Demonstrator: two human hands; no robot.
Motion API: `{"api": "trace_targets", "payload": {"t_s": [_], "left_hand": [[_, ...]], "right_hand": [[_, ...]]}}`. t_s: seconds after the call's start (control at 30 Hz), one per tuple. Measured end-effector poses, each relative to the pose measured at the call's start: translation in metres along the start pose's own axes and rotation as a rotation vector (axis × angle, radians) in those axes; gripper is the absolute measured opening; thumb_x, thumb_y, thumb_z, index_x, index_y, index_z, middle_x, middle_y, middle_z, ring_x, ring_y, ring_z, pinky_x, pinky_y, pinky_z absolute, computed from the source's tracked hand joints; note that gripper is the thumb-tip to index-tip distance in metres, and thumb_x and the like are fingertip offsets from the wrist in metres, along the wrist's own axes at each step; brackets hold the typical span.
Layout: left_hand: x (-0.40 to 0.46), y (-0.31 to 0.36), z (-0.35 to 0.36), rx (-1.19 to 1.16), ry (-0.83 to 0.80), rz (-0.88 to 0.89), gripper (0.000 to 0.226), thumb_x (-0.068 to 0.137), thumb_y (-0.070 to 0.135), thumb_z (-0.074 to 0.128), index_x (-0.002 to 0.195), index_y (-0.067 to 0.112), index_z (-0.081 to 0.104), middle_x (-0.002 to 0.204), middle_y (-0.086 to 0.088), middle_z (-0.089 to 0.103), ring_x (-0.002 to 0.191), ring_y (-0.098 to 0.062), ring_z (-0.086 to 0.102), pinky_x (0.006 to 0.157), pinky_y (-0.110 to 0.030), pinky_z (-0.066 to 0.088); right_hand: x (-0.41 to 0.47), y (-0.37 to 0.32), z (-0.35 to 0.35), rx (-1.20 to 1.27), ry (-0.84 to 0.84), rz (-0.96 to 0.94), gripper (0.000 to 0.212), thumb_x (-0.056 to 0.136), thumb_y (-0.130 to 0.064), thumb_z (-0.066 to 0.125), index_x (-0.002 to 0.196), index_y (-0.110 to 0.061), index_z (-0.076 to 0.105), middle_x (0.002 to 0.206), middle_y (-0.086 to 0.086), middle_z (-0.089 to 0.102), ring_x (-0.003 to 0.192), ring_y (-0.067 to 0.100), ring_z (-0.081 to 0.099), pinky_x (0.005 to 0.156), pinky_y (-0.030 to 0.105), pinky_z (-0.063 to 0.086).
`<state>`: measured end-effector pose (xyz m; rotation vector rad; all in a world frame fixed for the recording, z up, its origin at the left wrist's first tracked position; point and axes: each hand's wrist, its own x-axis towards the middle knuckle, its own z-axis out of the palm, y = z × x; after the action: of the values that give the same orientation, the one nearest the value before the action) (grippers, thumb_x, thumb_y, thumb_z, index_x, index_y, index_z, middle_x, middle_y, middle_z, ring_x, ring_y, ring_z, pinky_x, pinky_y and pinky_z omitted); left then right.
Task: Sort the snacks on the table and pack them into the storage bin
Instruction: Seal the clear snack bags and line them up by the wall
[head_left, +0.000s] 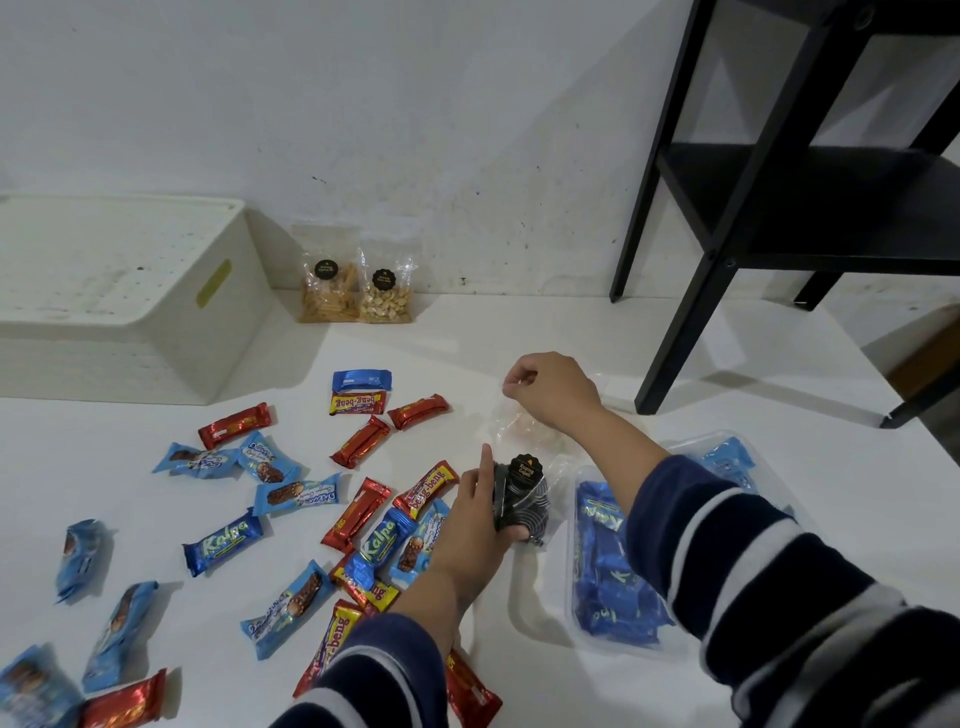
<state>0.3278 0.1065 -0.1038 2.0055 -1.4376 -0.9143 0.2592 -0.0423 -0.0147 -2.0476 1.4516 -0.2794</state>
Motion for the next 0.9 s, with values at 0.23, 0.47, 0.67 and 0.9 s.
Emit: {"api": "trace_targets", "payload": {"t_s": [0.23, 0.47, 0.67, 0.9], "left_hand": [[0.002, -0.004, 0.001, -0.046, -0.007, -0.006, 0.102, 0.086, 0.021, 0.068, 0.15, 0.028, -0.012, 0.148, 0.002, 0.025, 0.133, -0.018, 0.039, 0.108, -0.038, 0.04], [0.005, -0.005, 0.005, -0.067, 0.019, 0.008, 0.107, 0.083, 0.023, 0.07, 0.151, 0.025, -0.012, 0.146, -0.002, 0.029, 0.132, -0.02, 0.037, 0.107, -0.033, 0.035], [0.013, 0.023, 0.0, -0.326, 0.302, 0.005, 0.047, 0.091, 0.037, 0.057, 0.131, 0.019, 0.039, 0.14, -0.002, 0.036, 0.13, -0.018, 0.039, 0.096, -0.018, 0.032], [0.05, 0.055, -0.007, -0.528, 0.393, -0.045, 0.03, 0.09, 0.048, 0.053, 0.092, 0.02, 0.065, 0.114, 0.0, 0.06, 0.113, -0.013, 0.051, 0.1, -0.031, 0.039]], "right_hand": [[-0.004, 0.01, -0.014, -0.075, -0.096, 0.016, 0.025, 0.084, -0.043, 0.062, 0.103, -0.029, 0.066, 0.099, -0.012, 0.056, 0.103, 0.014, 0.056, 0.097, 0.041, 0.042], [-0.018, 0.038, -0.033, -0.098, -0.017, 0.035, 0.017, 0.088, -0.009, 0.058, 0.091, -0.011, 0.075, 0.108, 0.001, 0.07, 0.098, 0.02, 0.064, 0.084, 0.028, 0.051], [-0.027, 0.039, -0.021, -0.13, 0.036, -0.008, 0.028, 0.088, 0.001, 0.051, 0.1, -0.016, 0.07, 0.114, 0.002, 0.067, 0.104, 0.021, 0.062, 0.085, 0.025, 0.047], [-0.045, 0.044, -0.018, -0.059, 0.058, -0.143, 0.023, 0.09, -0.008, 0.053, 0.101, -0.016, 0.072, 0.1, -0.002, 0.066, 0.083, 0.007, 0.051, 0.077, 0.019, 0.039]]}}
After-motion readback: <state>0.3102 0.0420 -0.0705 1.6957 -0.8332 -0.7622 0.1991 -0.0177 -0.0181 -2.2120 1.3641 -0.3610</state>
